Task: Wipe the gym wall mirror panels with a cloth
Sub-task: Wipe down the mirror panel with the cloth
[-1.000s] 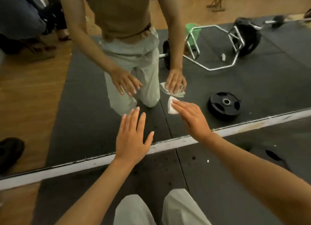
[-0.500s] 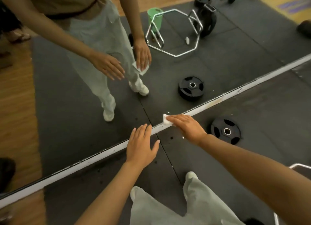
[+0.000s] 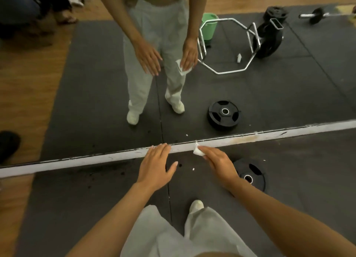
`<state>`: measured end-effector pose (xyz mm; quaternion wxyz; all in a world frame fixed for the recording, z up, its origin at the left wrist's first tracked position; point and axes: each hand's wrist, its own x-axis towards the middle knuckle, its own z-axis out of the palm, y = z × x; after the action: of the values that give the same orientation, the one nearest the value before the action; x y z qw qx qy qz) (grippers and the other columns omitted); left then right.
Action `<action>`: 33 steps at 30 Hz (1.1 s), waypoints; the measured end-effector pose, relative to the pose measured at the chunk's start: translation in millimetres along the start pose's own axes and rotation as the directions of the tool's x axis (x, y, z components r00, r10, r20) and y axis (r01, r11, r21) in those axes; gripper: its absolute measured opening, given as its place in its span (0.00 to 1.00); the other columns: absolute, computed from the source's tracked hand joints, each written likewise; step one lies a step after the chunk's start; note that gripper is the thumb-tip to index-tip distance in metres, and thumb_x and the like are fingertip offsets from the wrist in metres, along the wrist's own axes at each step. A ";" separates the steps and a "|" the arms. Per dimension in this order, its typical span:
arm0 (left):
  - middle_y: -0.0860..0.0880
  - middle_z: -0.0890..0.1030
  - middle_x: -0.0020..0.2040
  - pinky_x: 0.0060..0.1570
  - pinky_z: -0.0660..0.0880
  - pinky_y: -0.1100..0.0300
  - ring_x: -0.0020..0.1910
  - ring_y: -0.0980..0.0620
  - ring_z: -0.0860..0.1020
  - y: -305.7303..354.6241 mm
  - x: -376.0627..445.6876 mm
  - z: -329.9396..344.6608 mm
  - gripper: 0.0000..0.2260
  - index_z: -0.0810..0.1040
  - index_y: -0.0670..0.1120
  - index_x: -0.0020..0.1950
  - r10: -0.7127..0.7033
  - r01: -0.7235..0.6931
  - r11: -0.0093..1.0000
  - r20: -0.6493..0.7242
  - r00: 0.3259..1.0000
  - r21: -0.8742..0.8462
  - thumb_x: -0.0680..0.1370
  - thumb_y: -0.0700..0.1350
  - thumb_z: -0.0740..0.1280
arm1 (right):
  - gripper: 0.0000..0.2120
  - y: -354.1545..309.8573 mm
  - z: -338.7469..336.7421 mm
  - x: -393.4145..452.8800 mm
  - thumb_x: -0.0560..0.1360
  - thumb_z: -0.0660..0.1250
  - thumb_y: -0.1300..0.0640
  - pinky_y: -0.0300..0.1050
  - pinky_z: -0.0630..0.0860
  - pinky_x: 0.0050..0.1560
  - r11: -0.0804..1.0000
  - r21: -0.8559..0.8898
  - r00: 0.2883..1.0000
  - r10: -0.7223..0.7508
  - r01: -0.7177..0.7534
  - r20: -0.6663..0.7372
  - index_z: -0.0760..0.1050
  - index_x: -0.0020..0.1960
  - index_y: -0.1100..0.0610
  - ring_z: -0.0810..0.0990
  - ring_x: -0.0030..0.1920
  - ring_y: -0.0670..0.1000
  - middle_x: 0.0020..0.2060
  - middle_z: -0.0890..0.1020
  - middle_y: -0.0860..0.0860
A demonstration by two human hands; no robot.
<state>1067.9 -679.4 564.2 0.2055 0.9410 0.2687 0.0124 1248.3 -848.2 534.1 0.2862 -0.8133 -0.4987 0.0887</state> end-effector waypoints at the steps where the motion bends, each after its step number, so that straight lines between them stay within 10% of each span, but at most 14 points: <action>1: 0.47 0.67 0.76 0.75 0.43 0.60 0.76 0.49 0.64 9.9 2.8 -1.4 0.32 0.66 0.45 0.77 -0.005 0.005 1.000 -0.017 1.000 0.008 0.79 0.62 0.53 | 0.18 4.2 -10.5 3.0 0.81 0.58 0.54 0.53 0.77 0.59 0.999 -0.005 0.999 -0.042 0.042 -0.020 0.76 0.67 0.57 0.81 0.59 0.56 0.61 0.81 0.54; 8: 0.45 0.70 0.74 0.77 0.56 0.52 0.74 0.48 0.67 49.9 52.5 -46.8 0.29 0.70 0.42 0.74 0.125 -0.106 0.991 -0.294 0.948 0.081 0.80 0.59 0.57 | 0.29 2.6 -87.8 69.4 0.73 0.66 0.70 0.50 0.66 0.70 0.864 -0.241 0.876 -0.474 0.442 -0.093 0.70 0.72 0.55 0.72 0.69 0.53 0.69 0.75 0.53; 15: 0.43 0.68 0.75 0.76 0.60 0.48 0.76 0.47 0.64 73.7 96.8 -164.8 0.26 0.70 0.40 0.74 0.409 -0.300 0.912 -0.604 0.684 0.279 0.80 0.53 0.65 | 0.18 -59.8 -192.5 154.8 0.82 0.56 0.65 0.56 0.70 0.68 0.642 -0.474 0.631 -0.747 0.603 -0.208 0.73 0.70 0.59 0.73 0.70 0.53 0.70 0.74 0.53; 24: 0.41 0.67 0.76 0.76 0.59 0.45 0.77 0.45 0.63 119.0 131.8 -353.5 0.26 0.69 0.39 0.74 0.599 -0.227 0.801 -0.734 0.320 0.554 0.81 0.52 0.64 | 0.18 -158.2 -351.3 244.6 0.80 0.63 0.68 0.58 0.70 0.68 0.332 -0.822 0.226 -0.941 0.462 -0.254 0.74 0.69 0.59 0.74 0.70 0.55 0.69 0.75 0.55; 33: 0.47 0.62 0.78 0.78 0.50 0.54 0.78 0.51 0.57 179.0 143.2 -524.3 0.28 0.63 0.46 0.78 0.599 -0.116 0.801 -0.782 0.170 0.588 0.81 0.58 0.57 | 0.25 -272.1 -487.7 313.6 0.77 0.68 0.64 0.55 0.58 0.77 0.167 -0.950 -0.024 -0.983 0.262 -0.180 0.67 0.72 0.56 0.68 0.73 0.55 0.71 0.71 0.57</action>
<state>1209.9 -545.0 1102.0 -0.2021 0.7934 0.0952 0.5662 1403.6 -669.6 1129.3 0.1544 -0.3674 -0.6179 -0.6778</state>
